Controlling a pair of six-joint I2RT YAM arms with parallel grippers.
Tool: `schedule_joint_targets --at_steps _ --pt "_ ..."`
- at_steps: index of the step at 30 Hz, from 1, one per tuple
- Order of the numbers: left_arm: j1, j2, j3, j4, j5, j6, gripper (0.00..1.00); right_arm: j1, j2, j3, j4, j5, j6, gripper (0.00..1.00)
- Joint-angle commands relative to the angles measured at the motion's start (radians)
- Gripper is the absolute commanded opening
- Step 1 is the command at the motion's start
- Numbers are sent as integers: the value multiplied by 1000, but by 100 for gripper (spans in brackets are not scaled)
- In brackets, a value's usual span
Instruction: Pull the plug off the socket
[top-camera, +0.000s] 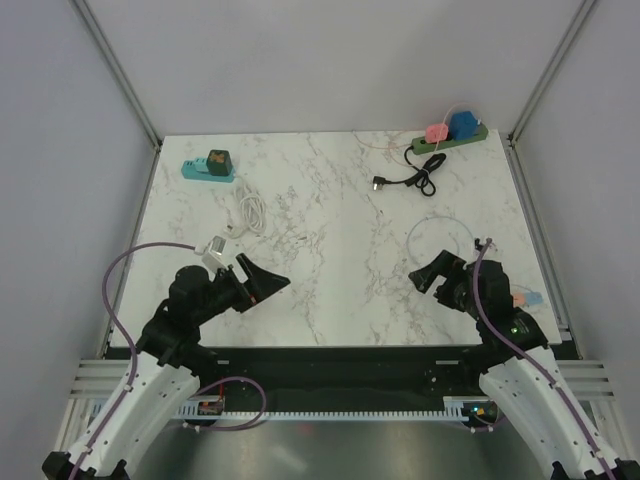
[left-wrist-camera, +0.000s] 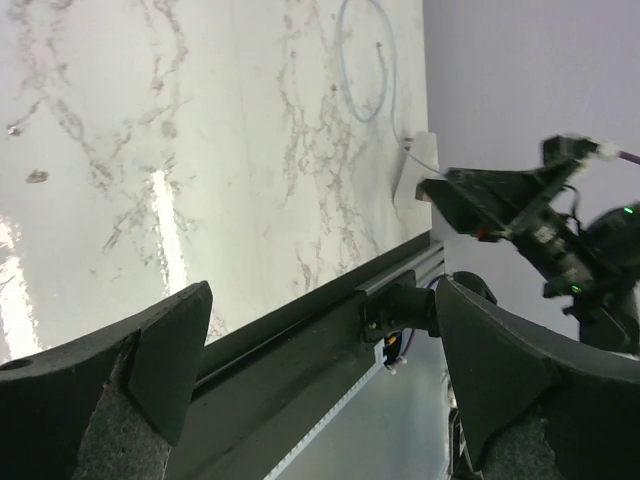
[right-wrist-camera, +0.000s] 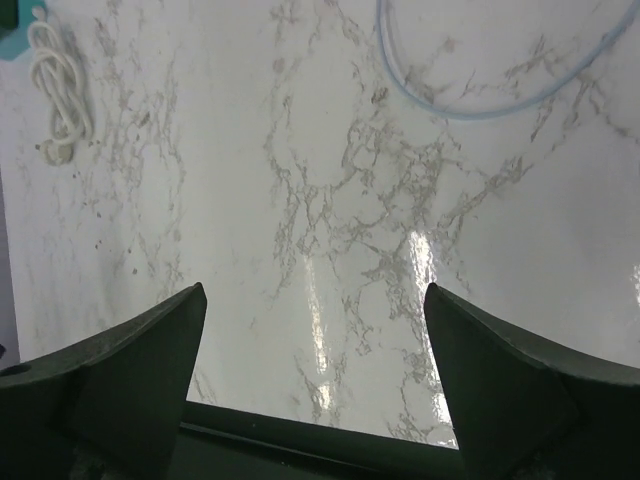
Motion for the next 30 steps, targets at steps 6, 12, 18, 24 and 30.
schedule_joint_targets --at_steps 6,12,18,24,30 --pt "-1 45 -4 144 -91 24 100 -2 -64 200 -103 143 -3 98" --pt "-101 371 2 455 -49 30 98 -2 -59 269 -131 162 -44 98" --pt "-361 776 202 610 -199 208 98 -2 25 402 -256 241 -118 98" --pt "-438 1134 470 751 -37 355 96 -2 152 490 -370 360 -153 98" --pt "-511 1479 752 835 151 406 88 -3 284 600 -430 492 -244 98"
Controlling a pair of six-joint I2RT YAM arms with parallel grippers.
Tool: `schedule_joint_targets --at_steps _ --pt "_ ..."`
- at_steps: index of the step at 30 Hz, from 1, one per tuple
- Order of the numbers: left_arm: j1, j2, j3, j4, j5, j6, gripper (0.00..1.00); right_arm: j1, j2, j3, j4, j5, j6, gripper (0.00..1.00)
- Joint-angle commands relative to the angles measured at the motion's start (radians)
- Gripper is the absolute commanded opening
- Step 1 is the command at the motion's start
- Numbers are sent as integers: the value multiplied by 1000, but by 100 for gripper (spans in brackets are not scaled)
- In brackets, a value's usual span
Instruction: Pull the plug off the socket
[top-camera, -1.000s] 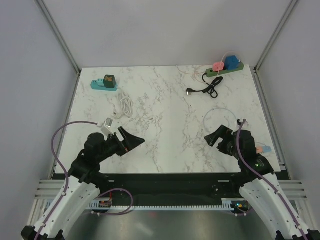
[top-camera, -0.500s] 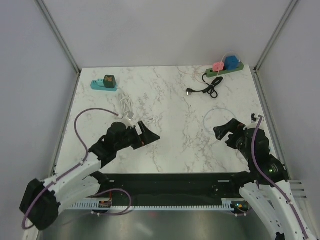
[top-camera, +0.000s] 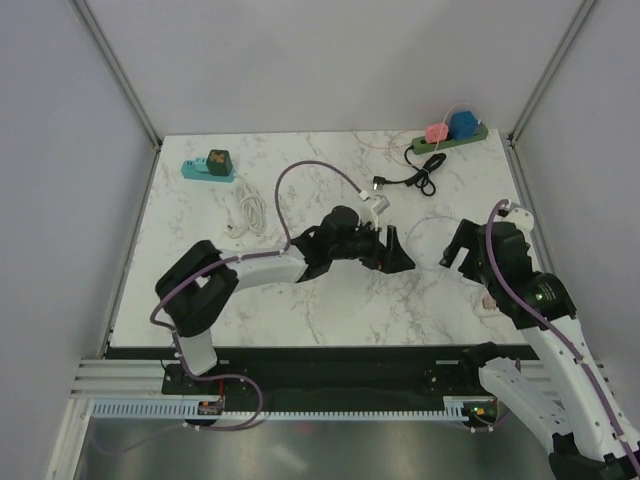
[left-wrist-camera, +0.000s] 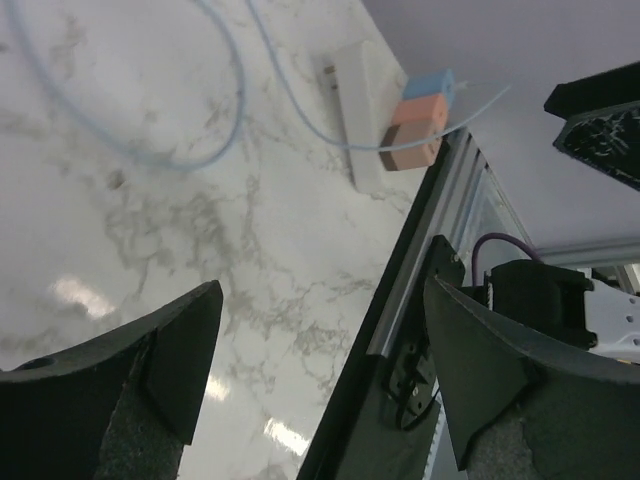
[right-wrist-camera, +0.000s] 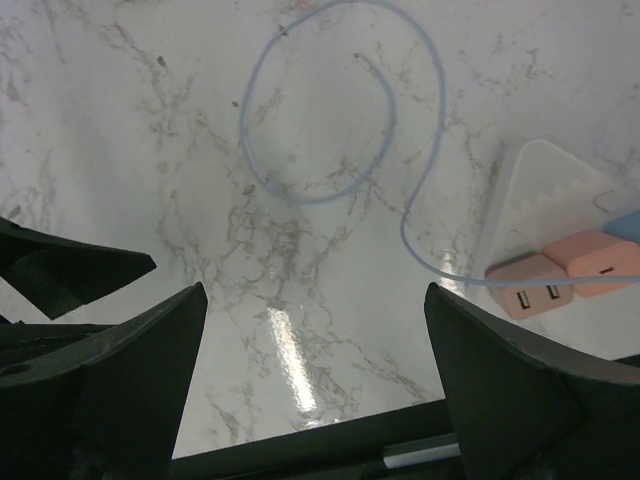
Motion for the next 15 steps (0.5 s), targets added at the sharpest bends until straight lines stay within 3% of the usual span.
schedule_joint_targets --at_steps 1,6,10,15 --pt "-46 150 139 155 164 91 87 -4 94 108 -72 146 -103 98" --pt "-104 377 326 206 249 95 77 -96 245 218 -60 191 -195 98" --pt "-130 519 470 231 303 56 75 -203 340 265 -14 82 -223 98" --pt "-164 640 611 245 327 -7 73 -217 398 309 29 -10 -150 98"
